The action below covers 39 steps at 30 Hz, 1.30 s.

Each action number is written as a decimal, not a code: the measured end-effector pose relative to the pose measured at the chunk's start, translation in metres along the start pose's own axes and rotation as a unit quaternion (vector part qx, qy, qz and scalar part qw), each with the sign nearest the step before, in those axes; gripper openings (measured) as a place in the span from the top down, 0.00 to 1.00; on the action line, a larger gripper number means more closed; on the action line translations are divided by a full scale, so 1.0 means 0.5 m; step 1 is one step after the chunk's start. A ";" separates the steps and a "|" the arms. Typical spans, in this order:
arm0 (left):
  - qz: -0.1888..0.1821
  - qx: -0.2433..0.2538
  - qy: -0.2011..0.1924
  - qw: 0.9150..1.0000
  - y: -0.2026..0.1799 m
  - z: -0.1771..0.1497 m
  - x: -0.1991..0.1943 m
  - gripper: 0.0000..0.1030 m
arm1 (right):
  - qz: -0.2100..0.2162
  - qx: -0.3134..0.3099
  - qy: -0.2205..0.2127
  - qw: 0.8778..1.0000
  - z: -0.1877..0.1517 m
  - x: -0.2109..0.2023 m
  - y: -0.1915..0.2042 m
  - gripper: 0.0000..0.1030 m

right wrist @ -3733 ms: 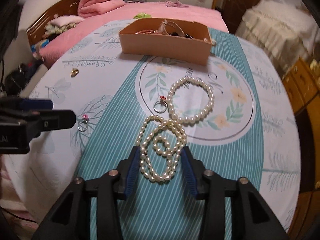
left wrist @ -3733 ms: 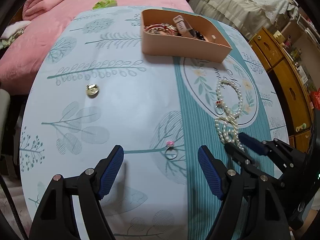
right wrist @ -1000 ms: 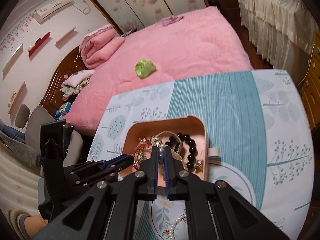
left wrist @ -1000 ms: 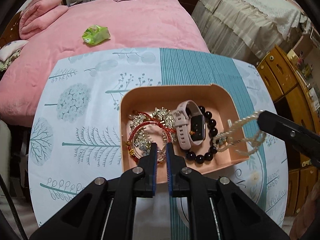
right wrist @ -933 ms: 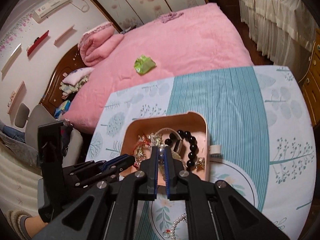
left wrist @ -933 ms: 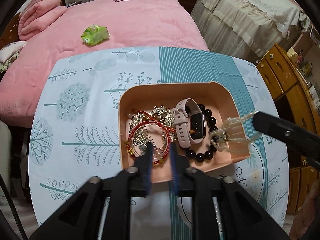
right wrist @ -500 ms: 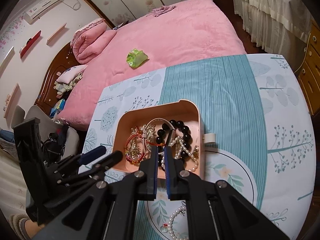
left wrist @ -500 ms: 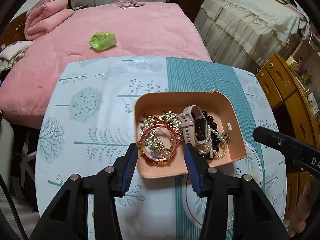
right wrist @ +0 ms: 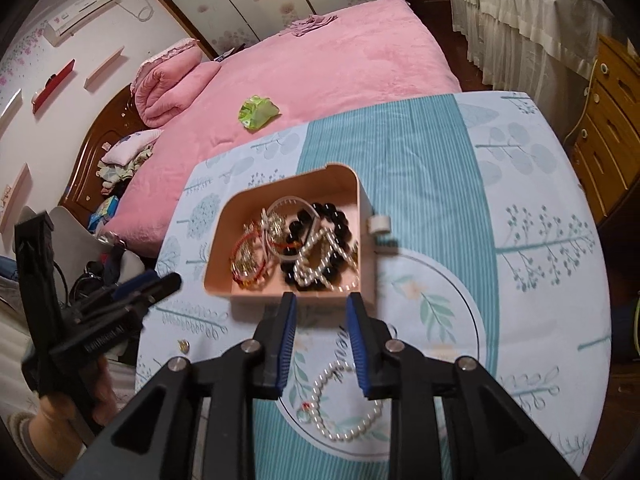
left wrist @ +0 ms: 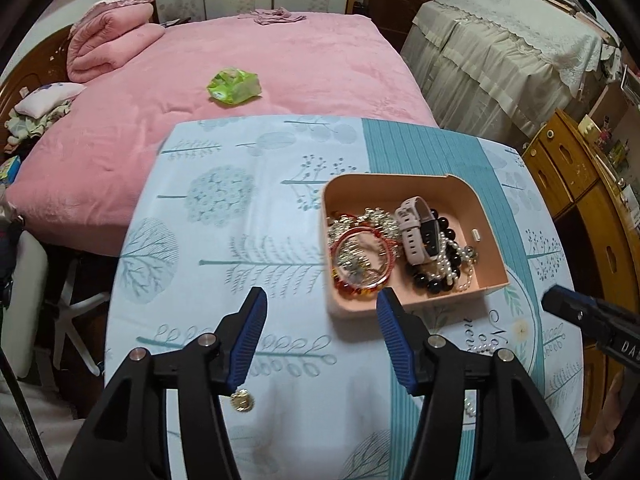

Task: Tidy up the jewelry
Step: 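Move the left tool to the round gold brooch while the right reaches the pearl bracelet, then close the left tool on the gold brooch while the right grips the pearl bracelet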

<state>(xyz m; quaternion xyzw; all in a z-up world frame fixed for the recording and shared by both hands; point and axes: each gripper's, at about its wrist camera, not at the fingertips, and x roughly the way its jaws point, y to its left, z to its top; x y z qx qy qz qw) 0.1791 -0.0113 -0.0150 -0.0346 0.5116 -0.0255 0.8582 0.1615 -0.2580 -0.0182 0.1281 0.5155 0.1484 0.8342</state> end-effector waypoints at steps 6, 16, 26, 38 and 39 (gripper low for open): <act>0.011 -0.014 0.000 1.000 0.036 -0.023 -0.024 0.33 | -0.019 -0.005 0.007 1.000 -0.046 -0.013 -0.006 0.75; 0.035 -0.022 0.039 0.998 0.095 -0.107 -0.007 0.29 | -0.077 -0.018 0.045 0.996 -0.126 0.027 -0.015 0.75; 0.040 -0.056 0.082 0.994 0.141 -0.161 0.042 0.29 | -0.122 -0.048 0.070 0.989 -0.164 0.072 -0.005 0.75; 0.039 -0.072 0.106 0.991 0.156 -0.181 0.085 0.30 | -0.157 -0.088 0.069 0.981 -0.185 0.092 0.013 0.88; 0.038 -0.074 0.105 0.991 0.156 -0.181 0.088 0.32 | -0.157 -0.088 0.069 0.981 -0.184 0.095 0.017 0.91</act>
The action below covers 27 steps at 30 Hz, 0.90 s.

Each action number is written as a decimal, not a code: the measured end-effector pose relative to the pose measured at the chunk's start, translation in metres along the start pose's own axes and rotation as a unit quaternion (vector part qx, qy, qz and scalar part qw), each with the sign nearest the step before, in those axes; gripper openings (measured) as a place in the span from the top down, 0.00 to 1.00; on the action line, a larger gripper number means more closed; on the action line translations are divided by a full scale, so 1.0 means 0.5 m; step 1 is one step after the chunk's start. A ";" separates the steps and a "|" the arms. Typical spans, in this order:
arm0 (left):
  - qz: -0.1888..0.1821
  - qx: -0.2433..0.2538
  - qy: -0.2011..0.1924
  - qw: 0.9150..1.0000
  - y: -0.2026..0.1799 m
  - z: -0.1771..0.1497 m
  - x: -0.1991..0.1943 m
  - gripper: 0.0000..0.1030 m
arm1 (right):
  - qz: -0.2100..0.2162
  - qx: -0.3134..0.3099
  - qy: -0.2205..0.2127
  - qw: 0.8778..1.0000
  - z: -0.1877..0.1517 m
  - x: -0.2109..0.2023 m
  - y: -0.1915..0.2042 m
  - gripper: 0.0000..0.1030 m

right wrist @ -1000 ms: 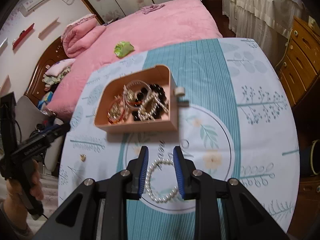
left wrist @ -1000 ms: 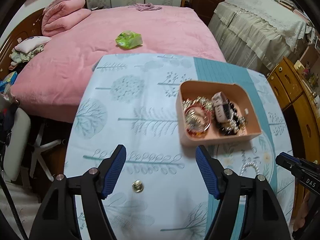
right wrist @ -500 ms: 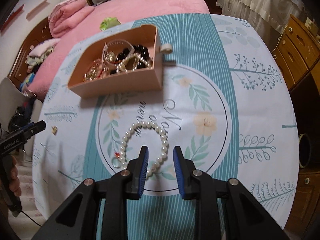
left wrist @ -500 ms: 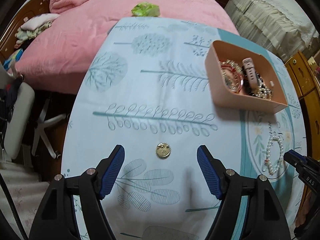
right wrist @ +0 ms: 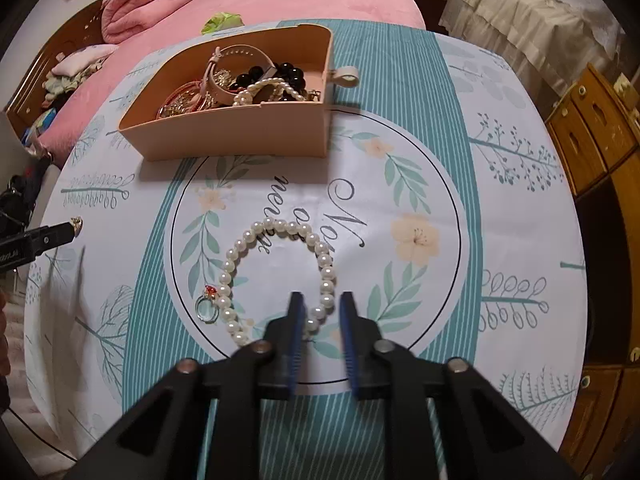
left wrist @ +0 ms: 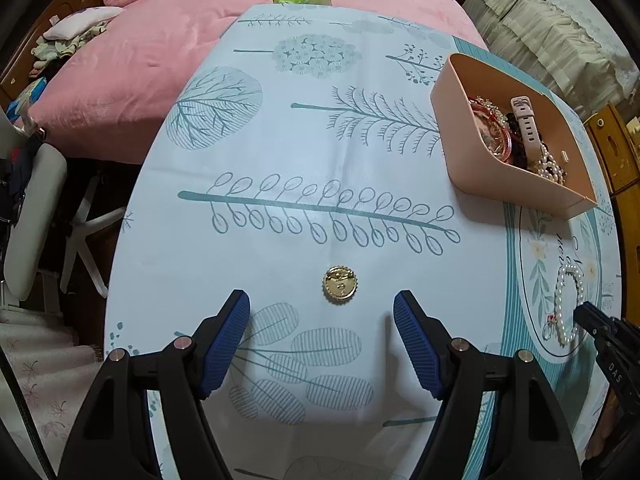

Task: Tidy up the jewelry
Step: 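Close the left tool on the gold brooch while the right grips the pearl bracelet, then carry the brooch in the left tool into the box while the right drops the bracelet there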

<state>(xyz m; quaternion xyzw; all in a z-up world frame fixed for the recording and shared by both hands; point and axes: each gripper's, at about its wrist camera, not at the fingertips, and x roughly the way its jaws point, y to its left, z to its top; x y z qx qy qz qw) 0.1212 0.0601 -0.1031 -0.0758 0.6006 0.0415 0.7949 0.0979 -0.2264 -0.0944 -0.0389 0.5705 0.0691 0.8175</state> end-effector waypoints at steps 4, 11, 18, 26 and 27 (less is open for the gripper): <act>-0.007 -0.007 0.005 1.000 -0.003 0.004 0.009 0.43 | 0.003 0.002 0.000 1.000 0.000 -0.002 -0.001 0.93; -0.008 -0.008 0.010 1.000 -0.010 0.005 0.020 0.59 | 0.013 0.007 0.000 1.000 -0.001 -0.006 -0.003 0.93; -0.002 -0.006 0.011 1.000 -0.013 0.011 0.020 0.71 | 0.023 0.012 -0.001 1.000 -0.006 -0.008 -0.012 0.93; 0.009 0.003 0.017 1.000 -0.021 0.014 0.020 0.72 | 0.029 0.012 -0.002 0.999 -0.012 -0.012 -0.014 0.93; 0.011 0.005 0.018 1.000 -0.023 0.015 0.020 0.72 | 0.030 0.011 -0.002 0.999 -0.013 -0.012 -0.014 0.93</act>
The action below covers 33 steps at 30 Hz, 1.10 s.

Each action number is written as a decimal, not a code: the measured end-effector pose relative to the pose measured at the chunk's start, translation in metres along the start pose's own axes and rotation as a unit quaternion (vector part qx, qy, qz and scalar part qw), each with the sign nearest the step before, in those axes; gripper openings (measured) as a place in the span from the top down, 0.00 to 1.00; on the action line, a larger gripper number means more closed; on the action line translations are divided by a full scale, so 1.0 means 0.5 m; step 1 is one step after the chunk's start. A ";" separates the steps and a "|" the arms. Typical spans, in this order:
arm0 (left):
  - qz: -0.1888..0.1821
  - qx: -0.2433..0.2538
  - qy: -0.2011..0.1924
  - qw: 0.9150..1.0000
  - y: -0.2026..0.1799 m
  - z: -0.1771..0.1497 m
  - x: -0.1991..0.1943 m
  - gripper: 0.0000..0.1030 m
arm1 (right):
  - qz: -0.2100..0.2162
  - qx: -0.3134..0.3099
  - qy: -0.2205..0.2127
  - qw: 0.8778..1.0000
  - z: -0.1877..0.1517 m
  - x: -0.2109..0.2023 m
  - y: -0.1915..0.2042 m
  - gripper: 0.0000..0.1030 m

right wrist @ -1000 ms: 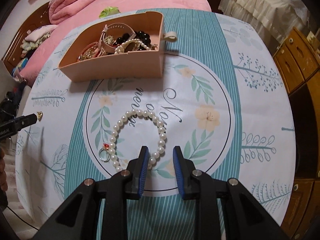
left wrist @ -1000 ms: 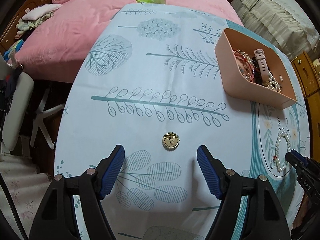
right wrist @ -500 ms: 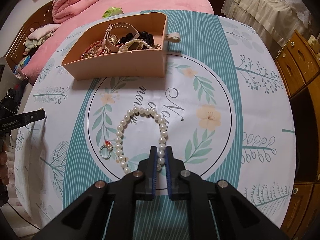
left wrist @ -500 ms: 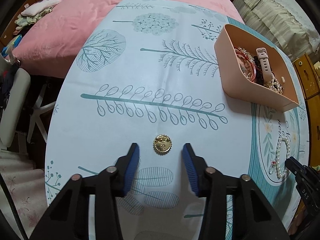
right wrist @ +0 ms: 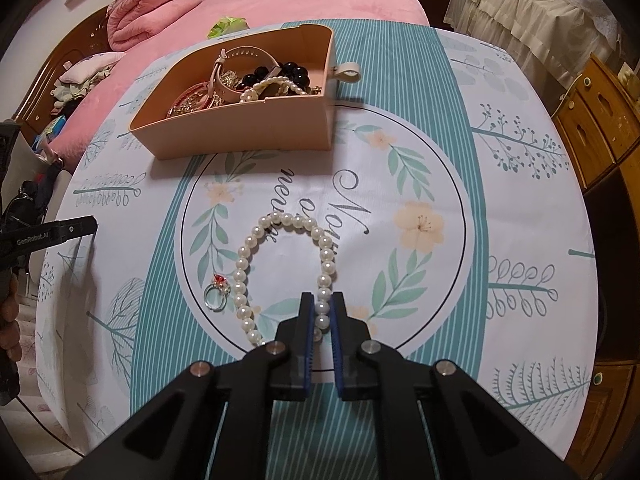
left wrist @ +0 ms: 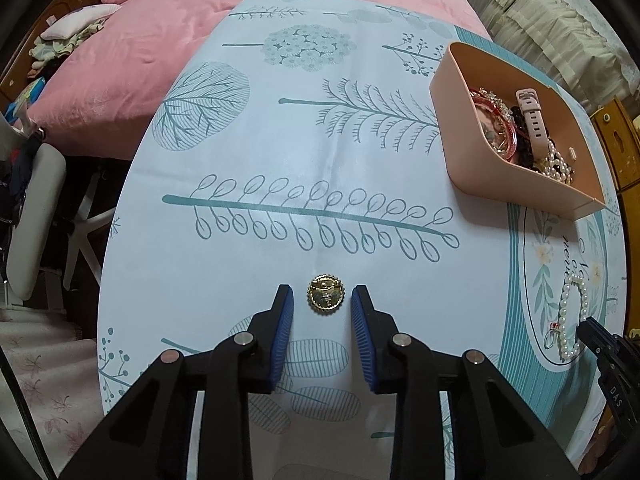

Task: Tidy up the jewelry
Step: 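Carry the brooch in the left tool into the box while the right drops the bracelet there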

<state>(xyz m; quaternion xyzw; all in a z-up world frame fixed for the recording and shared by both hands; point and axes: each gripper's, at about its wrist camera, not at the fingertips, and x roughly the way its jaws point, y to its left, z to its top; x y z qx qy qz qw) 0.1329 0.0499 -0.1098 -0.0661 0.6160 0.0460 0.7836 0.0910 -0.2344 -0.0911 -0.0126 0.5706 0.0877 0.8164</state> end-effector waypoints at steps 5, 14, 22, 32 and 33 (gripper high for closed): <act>0.007 -0.001 0.007 1.000 -0.006 0.006 -0.002 0.72 | 0.004 -0.004 -0.001 1.000 -0.006 -0.003 0.006 0.93; 0.021 0.029 0.039 0.999 -0.034 0.036 0.004 0.83 | 0.010 -0.011 -0.003 1.000 -0.012 -0.009 0.020 0.93; 0.029 0.050 0.033 0.998 -0.058 0.046 -0.002 0.84 | 0.024 -0.016 -0.025 0.999 -0.014 -0.035 0.037 0.93; 0.007 0.105 -0.047 0.993 -0.169 0.055 -0.114 0.84 | 0.052 -0.004 -0.082 0.995 0.030 -0.113 0.023 0.93; 0.003 0.113 -0.057 0.992 -0.181 0.058 -0.128 0.84 | 0.056 -0.002 -0.089 0.995 0.037 -0.121 0.021 0.93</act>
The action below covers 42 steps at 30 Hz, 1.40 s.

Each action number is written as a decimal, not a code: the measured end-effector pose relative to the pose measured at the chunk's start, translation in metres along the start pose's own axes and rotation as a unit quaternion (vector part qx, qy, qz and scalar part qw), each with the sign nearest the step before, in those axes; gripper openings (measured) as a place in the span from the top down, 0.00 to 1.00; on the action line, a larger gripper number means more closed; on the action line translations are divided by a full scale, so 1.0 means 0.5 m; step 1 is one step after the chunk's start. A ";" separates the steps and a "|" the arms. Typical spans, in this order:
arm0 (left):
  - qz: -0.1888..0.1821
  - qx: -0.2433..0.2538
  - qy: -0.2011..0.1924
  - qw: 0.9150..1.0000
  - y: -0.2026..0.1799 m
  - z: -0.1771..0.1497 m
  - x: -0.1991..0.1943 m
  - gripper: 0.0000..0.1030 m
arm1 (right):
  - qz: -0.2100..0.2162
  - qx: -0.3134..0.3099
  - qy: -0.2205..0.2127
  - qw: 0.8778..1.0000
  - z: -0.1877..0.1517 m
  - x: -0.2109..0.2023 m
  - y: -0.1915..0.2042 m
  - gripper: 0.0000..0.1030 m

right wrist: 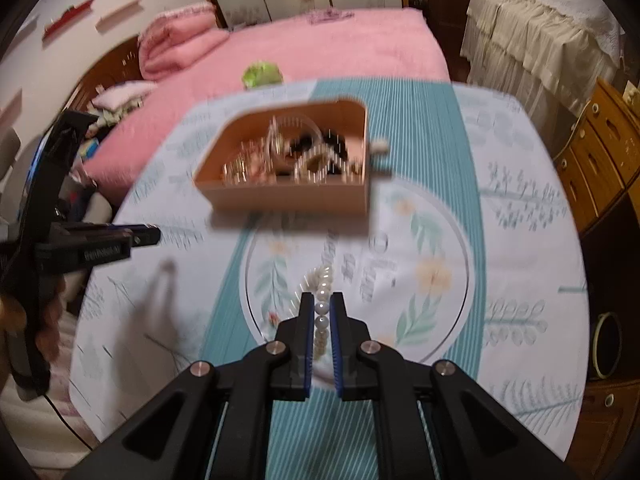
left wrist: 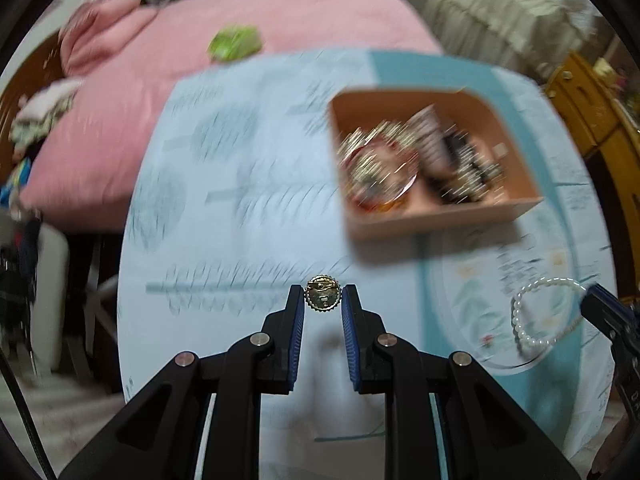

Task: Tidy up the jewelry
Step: 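Carry the brooch in the left tool into the box while the right drops the bracelet there, then withdraw both tools and move the right tool to the red-gem ring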

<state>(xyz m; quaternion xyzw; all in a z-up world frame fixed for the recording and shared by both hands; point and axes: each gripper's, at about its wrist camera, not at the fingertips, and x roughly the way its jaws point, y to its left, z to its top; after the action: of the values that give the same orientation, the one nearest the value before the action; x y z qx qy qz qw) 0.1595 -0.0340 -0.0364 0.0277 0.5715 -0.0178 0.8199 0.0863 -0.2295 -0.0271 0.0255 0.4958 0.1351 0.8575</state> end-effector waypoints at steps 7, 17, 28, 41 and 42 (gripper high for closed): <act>-0.022 0.035 -0.053 0.998 -0.053 0.069 -0.055 0.84 | 0.037 0.011 -0.048 0.998 0.090 -0.048 -0.006 0.93; -0.021 0.030 -0.062 0.997 -0.079 0.130 -0.015 0.84 | 0.050 0.026 -0.097 0.994 0.223 -0.040 -0.008 0.93; -0.015 0.021 -0.055 0.998 -0.077 0.152 0.026 0.84 | 0.033 0.013 -0.064 0.997 0.250 0.030 0.004 0.93; 0.006 0.019 -0.065 0.998 -0.076 0.151 0.025 0.37 | 0.018 0.020 -0.016 0.999 0.234 0.093 -0.009 0.86; 0.008 0.021 -0.068 0.997 -0.076 0.150 0.022 0.37 | 0.018 0.020 -0.017 0.999 0.231 0.092 -0.009 0.82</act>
<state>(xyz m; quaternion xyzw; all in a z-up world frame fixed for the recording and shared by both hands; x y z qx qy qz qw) 0.2311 -0.0767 -0.0219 0.0479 0.5137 -0.0247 0.8563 0.2081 -0.2117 -0.0080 0.0542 0.4832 0.1402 0.8625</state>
